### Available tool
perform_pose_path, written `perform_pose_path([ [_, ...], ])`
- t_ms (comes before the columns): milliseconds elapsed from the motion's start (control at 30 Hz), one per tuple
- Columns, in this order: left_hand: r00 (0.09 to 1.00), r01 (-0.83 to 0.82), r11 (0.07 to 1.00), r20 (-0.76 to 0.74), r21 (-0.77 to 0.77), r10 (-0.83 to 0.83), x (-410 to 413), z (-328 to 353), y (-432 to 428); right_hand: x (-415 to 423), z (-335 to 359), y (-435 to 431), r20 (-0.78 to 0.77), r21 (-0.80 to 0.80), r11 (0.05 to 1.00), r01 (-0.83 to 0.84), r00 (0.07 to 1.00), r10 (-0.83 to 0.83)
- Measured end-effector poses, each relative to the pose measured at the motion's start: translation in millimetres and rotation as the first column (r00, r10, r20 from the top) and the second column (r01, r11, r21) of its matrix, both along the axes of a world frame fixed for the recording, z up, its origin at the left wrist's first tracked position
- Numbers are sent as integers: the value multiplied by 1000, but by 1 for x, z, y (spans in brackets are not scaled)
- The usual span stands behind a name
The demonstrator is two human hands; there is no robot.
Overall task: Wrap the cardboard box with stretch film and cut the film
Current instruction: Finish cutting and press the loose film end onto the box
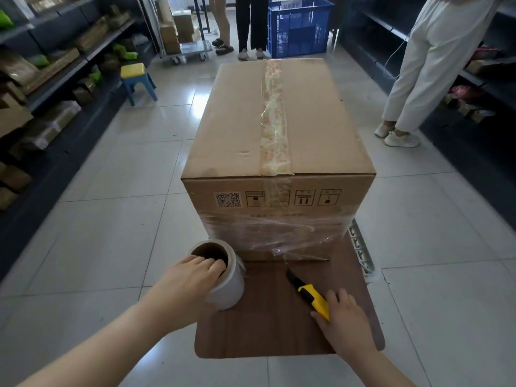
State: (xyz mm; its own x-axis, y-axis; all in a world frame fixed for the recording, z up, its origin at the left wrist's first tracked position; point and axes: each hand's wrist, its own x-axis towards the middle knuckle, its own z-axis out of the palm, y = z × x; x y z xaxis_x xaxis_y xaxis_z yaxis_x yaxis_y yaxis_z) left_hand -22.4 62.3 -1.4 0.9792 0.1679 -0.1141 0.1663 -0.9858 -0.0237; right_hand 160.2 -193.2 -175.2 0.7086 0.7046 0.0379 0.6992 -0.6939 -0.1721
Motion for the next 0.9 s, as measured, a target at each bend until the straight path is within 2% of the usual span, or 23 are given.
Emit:
perform_pose_path([
  [167, 936, -28, 997, 352, 76, -1, 26, 8, -24, -2, 7, 5, 2, 29, 996, 80, 997, -80],
  [233, 913, 3, 999, 408, 39, -18, 41, 8, -36, -3, 19, 13, -18, 158, 977, 144, 990, -143],
  [267, 912, 37, 999, 410, -2, -33, 50, 5, -43, -4, 26, 19, -75, 274, 945, 180, 983, -166],
  [333, 941, 55, 991, 339, -121, -11, 70, -5, -61, -8, 40, 39, -328, 478, 821, 312, 931, -163],
  [400, 964, -88, 955, 216, -283, 153, 93, -23, -76, -12, 48, 63, -564, 548, 685, 481, 817, -123],
  [433, 953, -193, 921, 159, -338, 258, 103, -32, -79, -14, 49, 75, -675, 538, 604, 588, 730, -109],
  [467, 934, -285, 891, 106, -354, 341, 113, -41, -81, -14, 51, 87, -794, 486, 504, 714, 602, -87],
  [533, 893, -396, 856, 78, -333, 444, 128, -54, -80, -10, 51, 109, -963, 269, 293, 918, 264, 57],
  [567, 876, -426, 850, 93, -310, 473, 133, -57, -78, -8, 50, 117, -982, 155, 219, 963, 125, 144],
  [600, 864, -445, 852, 117, -274, 489, 136, -58, -76, -5, 49, 123, -976, 63, 163, 985, 26, 216],
  [667, 873, -445, 878, 134, -177, 470, 137, -62, -74, -2, 48, 131, -940, -70, 119, 990, -105, 323],
  [767, 923, -368, 924, 80, -104, 377, 132, -69, -71, -4, 55, 129, -890, -187, 177, 966, -243, 387],
  [833, 951, -297, 949, 53, -109, 304, 130, -66, -68, -6, 57, 128, -864, -214, 210, 954, -285, 416],
  [900, 963, -263, 964, 43, -46, 265, 131, -66, -65, -7, 57, 126, -847, -220, 191, 957, -284, 449],
])
